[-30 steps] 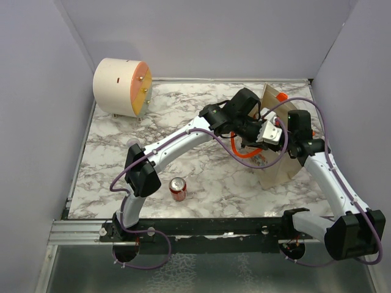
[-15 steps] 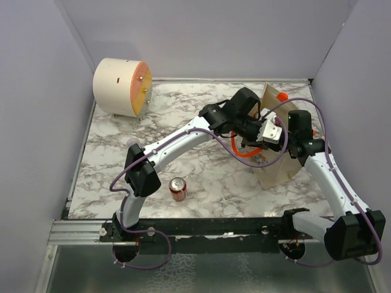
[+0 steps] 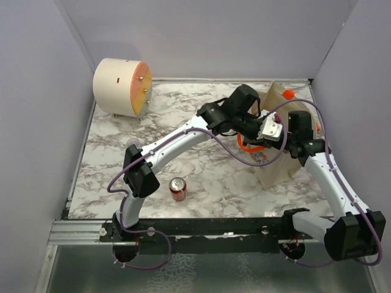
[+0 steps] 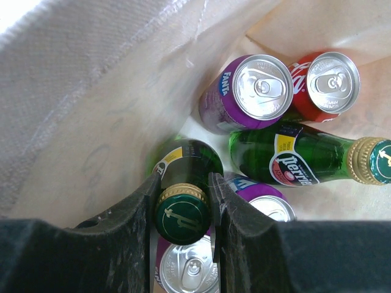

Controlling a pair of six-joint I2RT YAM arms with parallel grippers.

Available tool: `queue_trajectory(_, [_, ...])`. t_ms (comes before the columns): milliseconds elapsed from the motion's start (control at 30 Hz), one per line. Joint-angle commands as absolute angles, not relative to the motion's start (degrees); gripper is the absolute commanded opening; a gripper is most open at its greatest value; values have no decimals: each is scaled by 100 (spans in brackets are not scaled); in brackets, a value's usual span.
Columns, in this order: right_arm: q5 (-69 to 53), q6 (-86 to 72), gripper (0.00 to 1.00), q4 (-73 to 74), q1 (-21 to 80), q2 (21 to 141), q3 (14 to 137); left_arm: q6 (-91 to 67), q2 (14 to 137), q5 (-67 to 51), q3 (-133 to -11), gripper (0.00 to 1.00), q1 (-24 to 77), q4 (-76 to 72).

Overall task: Place the beverage into the canvas bag
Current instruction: Place the drink in the canvas bag.

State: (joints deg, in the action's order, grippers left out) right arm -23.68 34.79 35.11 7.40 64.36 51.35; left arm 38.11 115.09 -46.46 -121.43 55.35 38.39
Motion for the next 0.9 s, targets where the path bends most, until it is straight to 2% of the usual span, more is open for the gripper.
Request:
queue_trajectory(0, [-2317,3547,5,4964,712,6747,4854,4081,10515,-5511,-12398,0,5607,3036])
queue_trajectory(333, [-2822,3810,11,5352,711,6917,5218,4756,10246,-5437,-11391,0,5613,3393])
queue_trajectory(733, [-3024,3715,36,5563,712,6714,5580,4951,10143,-5322,-11135,0,5623,3350])
queue_trajectory(867, [-3055,3489,48,5526,712,6655,5847,5018,10142,-5324,-11104,0,5650,3400])
